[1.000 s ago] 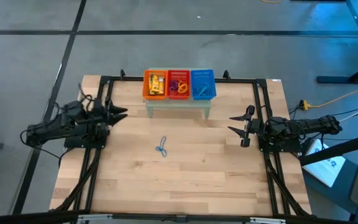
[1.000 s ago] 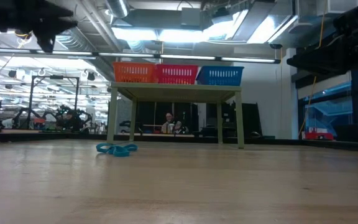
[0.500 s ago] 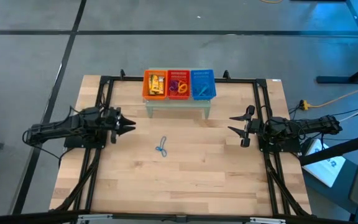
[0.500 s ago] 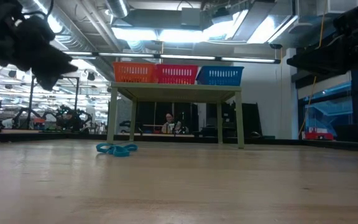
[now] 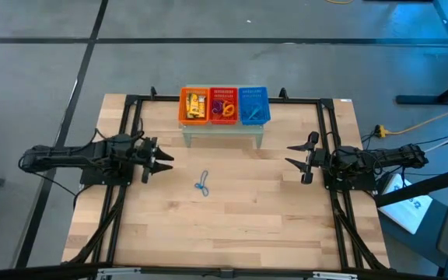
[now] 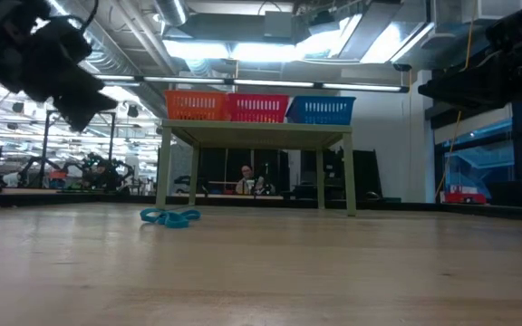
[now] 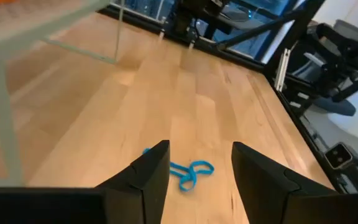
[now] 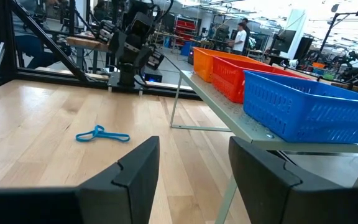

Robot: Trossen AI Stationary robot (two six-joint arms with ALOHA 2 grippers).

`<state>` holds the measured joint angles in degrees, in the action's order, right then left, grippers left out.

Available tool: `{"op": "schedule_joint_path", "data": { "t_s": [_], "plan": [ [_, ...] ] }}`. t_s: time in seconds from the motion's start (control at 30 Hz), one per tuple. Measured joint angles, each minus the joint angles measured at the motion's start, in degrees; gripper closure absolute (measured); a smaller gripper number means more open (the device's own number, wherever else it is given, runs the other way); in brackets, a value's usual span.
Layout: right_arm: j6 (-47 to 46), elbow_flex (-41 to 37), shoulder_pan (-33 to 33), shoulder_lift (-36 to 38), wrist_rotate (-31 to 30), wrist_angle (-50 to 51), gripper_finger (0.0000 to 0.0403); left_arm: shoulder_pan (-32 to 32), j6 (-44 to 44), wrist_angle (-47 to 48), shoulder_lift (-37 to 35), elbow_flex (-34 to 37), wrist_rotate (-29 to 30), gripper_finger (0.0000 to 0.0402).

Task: Pick & Place Office Desk Supplies
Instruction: Put the blue rubber band into the blue bin on the shelf

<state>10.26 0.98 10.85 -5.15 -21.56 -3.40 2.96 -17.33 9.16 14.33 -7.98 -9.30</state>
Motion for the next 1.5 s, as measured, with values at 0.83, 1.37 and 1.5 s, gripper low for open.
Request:
{"op": "schedule_joint_path", "data": {
  "t_s": [0.83, 1.37, 1.5],
  "plan": [
    [-0.17, 0.0, 0.0, 0.0, 0.04, 0.0, 0.0208, -6.85, 10.06, -22.86, 50.14, -8.21, -1.96, 0.0226],
    [-0.15, 0.0, 0.0, 0.0, 0.04, 0.02, 0.0208, -9.03, 9.15, -30.34, 66.67, -12.23, -2.69, 0.0226],
    [-0.15, 0.0, 0.0, 0.0, 0.04, 0.01, 0.0208, -8.85, 8.95, -32.17, 68.46, -12.18, -2.36, 0.0226]
  ]
}}
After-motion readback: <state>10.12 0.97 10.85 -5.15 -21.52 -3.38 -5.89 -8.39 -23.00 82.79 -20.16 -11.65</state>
